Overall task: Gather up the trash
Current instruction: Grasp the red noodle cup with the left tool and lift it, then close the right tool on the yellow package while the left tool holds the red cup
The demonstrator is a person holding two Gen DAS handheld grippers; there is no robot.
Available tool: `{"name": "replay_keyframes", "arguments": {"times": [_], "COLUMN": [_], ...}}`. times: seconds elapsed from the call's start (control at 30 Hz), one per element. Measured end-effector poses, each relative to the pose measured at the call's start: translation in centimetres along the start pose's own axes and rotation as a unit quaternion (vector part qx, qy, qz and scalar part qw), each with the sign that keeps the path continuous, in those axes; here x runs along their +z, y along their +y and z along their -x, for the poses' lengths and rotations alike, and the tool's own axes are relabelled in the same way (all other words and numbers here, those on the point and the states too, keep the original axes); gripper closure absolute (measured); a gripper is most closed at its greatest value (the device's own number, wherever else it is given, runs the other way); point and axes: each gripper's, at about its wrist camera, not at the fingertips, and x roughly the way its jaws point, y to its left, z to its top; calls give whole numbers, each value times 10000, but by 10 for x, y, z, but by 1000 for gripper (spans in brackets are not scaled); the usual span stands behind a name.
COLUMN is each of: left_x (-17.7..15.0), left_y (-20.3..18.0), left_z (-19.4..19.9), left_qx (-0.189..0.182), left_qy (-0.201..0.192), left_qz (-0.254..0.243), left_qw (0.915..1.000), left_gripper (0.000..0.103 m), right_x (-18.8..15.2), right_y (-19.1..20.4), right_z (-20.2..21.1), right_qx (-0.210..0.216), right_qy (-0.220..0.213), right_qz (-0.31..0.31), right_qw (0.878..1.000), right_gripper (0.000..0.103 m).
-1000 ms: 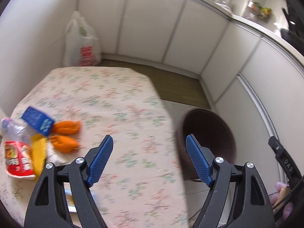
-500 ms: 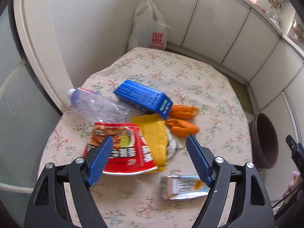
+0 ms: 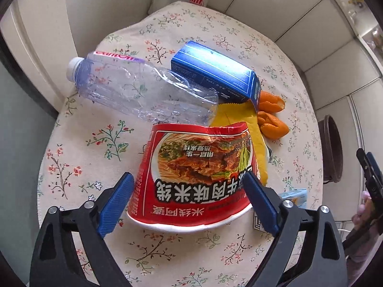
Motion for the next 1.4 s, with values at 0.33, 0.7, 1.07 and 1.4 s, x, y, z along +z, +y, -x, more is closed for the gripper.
{"name": "replay_keyframes", "arguments": {"times": [0.33, 0.7, 1.07, 1.4], "left_x": [5, -11, -33, -41], "left_y": [-28, -72, -95, -100], "left_z": [-21, -2, 95, 175], "left_qx": [-715, -766, -285, 90], "left_qy": [334, 100, -1671, -3403], "left_qz": [-59, -368, -541, -439], "left_qw": [9969, 9963, 9840, 9392], "left_gripper": [11, 21, 22, 22], "right_x": [1, 3, 6, -3], "right_y": [17, 21, 28, 124], "right_z": [-15, -18, -32, -55], "right_qx": [54, 190, 1372, 2715], "right_qy": [147, 194, 614, 1202], "right_qz": [89, 147, -339, 115], "right_qw": [9998, 9995, 9881, 9548], "right_gripper": [7, 7, 7, 32]}}
